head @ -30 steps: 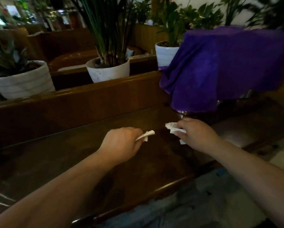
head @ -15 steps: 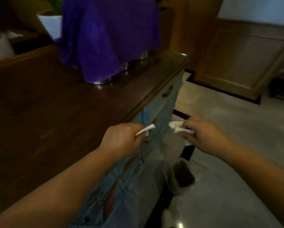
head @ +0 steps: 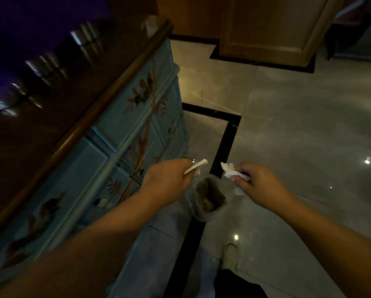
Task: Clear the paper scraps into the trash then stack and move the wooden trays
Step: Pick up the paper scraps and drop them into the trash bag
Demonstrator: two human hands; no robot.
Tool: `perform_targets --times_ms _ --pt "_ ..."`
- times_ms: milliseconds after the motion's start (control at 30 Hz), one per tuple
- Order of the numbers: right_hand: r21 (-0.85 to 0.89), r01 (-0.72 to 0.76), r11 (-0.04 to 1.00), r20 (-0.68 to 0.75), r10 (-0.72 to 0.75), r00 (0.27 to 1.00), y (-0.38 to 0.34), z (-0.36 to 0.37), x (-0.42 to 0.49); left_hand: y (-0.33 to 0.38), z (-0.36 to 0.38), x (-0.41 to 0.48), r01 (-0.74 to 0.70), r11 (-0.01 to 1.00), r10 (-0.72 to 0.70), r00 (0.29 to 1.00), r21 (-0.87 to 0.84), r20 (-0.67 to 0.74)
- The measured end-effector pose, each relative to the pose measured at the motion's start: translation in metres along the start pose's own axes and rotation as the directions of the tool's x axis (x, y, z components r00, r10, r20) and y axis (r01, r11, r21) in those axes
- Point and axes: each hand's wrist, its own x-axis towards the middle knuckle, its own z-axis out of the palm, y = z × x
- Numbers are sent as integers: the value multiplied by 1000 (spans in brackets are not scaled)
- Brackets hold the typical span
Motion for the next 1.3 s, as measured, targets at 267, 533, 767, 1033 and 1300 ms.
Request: perform_targets --times_ms 267,533,767,1033,1300 --pt "119 -294 948 132 278 951 99 47 23 -10 104 41 117 989 -109 990 -90 86" --pt "349 -572 743 164 552 818 192 158 54 -64 231 57 270 950 -217 931 -154 293" --pt "472 -669 574 232 652 722 272 277 92 -130 370 57 459 858 -336 841 -231 424" --pt "535 -693 483 256 689 678 335 381 125 -183 498 64 640 723 -464 728 -259 504" --pt "569 -693 443 323 655 683 363 408 134 -197 549 69 642 718 -409 702 -270 583"
